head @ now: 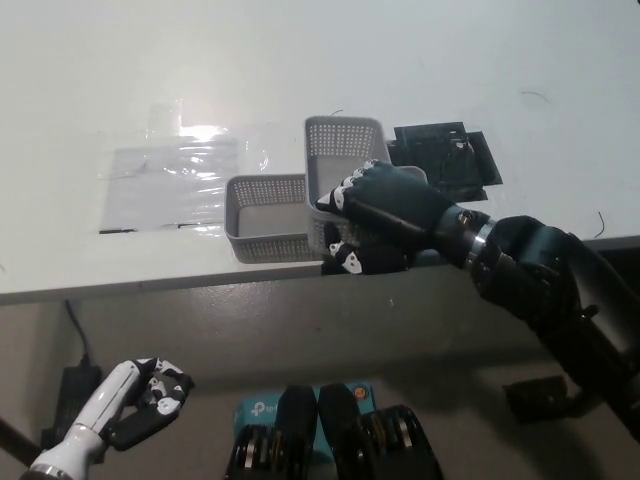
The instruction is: The robot uses its right hand to pick up the grey box kept on the middle on the desk and place it on top of another box next to it in a right angle
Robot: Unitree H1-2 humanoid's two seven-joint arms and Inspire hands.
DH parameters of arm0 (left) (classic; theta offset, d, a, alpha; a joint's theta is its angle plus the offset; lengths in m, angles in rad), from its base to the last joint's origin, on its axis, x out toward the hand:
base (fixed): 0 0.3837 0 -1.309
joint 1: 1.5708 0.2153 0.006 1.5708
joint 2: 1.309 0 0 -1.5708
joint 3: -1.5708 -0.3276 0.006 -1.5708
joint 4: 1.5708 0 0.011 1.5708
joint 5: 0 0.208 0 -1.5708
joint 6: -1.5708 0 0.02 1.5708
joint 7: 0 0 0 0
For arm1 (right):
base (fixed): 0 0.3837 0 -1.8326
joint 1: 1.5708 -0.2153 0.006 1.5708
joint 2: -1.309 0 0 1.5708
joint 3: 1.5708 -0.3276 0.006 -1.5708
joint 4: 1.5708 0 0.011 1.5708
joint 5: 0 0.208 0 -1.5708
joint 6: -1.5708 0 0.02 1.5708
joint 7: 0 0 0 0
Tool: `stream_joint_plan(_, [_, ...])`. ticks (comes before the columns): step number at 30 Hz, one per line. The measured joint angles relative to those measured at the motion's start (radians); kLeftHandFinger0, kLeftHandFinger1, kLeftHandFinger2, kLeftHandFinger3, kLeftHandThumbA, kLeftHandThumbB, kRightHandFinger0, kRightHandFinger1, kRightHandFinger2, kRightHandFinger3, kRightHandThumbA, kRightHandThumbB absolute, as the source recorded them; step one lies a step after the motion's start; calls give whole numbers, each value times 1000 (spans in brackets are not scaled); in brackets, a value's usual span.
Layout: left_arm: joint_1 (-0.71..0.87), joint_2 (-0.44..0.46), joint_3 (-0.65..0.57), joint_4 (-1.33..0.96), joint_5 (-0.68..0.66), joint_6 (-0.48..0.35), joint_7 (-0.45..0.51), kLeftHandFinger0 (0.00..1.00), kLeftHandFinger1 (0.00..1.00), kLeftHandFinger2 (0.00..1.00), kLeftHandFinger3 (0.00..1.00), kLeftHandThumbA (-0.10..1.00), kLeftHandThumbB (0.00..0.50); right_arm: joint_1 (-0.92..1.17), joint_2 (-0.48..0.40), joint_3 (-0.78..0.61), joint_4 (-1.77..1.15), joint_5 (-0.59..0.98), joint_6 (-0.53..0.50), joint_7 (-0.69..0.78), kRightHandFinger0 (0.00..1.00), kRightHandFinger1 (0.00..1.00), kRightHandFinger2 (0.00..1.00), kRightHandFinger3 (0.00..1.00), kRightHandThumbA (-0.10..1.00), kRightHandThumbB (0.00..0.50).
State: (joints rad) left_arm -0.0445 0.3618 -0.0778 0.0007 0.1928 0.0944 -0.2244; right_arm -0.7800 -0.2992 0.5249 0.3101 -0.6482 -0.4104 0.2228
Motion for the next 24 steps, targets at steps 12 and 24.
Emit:
stream_joint_plan(12, [1,3,-2,-1,8,-3,0,218,117,215,464,571,194,-7,9,76,23,-71,-29,-41,0,0,353,286,-100,217])
stream_joint_plan(24, [6,2,-5,-7,10,-1,-1,193,116,264,484,485,181,-35,-21,180,96,-172,-45,-209,0,24,484,325,-100,99])
